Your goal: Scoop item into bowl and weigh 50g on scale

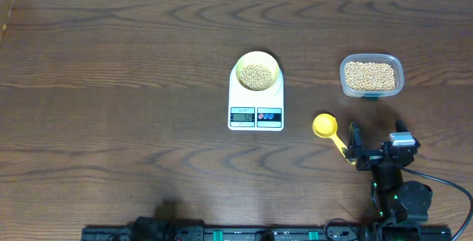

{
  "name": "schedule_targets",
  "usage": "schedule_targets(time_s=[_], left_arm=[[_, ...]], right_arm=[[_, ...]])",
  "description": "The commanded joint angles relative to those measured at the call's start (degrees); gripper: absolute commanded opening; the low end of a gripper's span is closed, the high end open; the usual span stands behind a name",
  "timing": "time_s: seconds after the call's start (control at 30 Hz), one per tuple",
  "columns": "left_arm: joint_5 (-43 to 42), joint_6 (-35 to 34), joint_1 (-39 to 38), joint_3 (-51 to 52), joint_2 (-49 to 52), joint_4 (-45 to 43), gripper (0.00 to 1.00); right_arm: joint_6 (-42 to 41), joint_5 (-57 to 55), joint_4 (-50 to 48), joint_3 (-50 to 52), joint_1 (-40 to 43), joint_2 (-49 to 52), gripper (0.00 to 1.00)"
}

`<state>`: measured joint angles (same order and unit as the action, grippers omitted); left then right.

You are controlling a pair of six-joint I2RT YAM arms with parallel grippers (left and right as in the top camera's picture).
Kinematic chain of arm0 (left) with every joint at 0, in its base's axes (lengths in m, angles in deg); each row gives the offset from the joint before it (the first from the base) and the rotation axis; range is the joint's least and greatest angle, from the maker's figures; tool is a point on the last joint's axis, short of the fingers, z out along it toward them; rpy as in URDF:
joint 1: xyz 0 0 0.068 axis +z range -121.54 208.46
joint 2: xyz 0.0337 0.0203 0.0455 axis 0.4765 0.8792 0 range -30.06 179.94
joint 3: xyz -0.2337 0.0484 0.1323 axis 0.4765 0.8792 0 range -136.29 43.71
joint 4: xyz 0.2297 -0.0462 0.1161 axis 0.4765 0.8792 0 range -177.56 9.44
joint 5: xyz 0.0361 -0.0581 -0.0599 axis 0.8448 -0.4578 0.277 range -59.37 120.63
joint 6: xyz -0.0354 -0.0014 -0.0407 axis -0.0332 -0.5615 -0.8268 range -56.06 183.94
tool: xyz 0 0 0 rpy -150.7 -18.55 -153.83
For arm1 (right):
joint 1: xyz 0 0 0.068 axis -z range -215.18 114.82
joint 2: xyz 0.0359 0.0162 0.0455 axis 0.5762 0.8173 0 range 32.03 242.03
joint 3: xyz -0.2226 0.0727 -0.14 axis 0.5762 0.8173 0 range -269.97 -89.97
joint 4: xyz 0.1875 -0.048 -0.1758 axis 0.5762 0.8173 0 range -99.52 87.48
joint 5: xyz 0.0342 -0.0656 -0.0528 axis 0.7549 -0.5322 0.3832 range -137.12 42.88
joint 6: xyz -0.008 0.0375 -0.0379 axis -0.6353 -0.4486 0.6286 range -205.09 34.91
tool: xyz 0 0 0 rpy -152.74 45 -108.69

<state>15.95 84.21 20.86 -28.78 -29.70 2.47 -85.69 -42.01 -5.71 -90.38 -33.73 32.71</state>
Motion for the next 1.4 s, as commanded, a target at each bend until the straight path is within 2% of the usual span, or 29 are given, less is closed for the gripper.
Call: schedule_targets(time_s=[0.0, 0.23, 0.33, 0.5, 0.63, 0.8, 0.87, 1.0, 1.37], left_arm=[[1.25, -0.74, 1.68, 0.37, -0.20, 0.07, 0.98], [0.11, -0.76, 3.67, 0.37, -0.20, -1.49, 0.98], [-2.56, -0.92, 3.67, 0.85, -0.20, -5.18, 0.98], [-2.49, -0.92, 3.67, 5.62, -0.20, -13.73, 0.98], [2.40, -3.91, 3.67, 15.47, -0.20, -23.71, 0.98], [8.22, -15.65, 3.67, 28.48, -0.20, -38.93, 0.98], [9.49, -17.94, 3.67, 33.20, -0.20, -44.78, 0.98], [11.39, -18.01, 3.67, 43.34, -0.20, -55.49, 0.98], [11.39, -18.03, 3.67, 58.73, -0.20, -68.74, 0.98]], right_arm=[[0.66, -0.44, 0.26, 0.09, -0.48, -0.39, 0.99], [0.66, -0.44, 0.26, 0.09, -0.48, -0.39, 0.99], [0.66, -0.44, 0.26, 0.09, -0.48, -0.39, 0.99], [0.66, -0.44, 0.26, 0.09, -0.48, -0.39, 0.99], [0.66, -0.44, 0.26, 0.09, -0.48, -0.39, 0.99], [0.66, -0.44, 0.26, 0.09, -0.48, -0.39, 0.99], [0.66, -0.44, 0.26, 0.09, -0.48, -0.39, 0.99], [0.66, -0.44, 0.26, 0.09, -0.48, -0.39, 0.99], [0.66, -0.44, 0.26, 0.09, -0.48, -0.39, 0.99]])
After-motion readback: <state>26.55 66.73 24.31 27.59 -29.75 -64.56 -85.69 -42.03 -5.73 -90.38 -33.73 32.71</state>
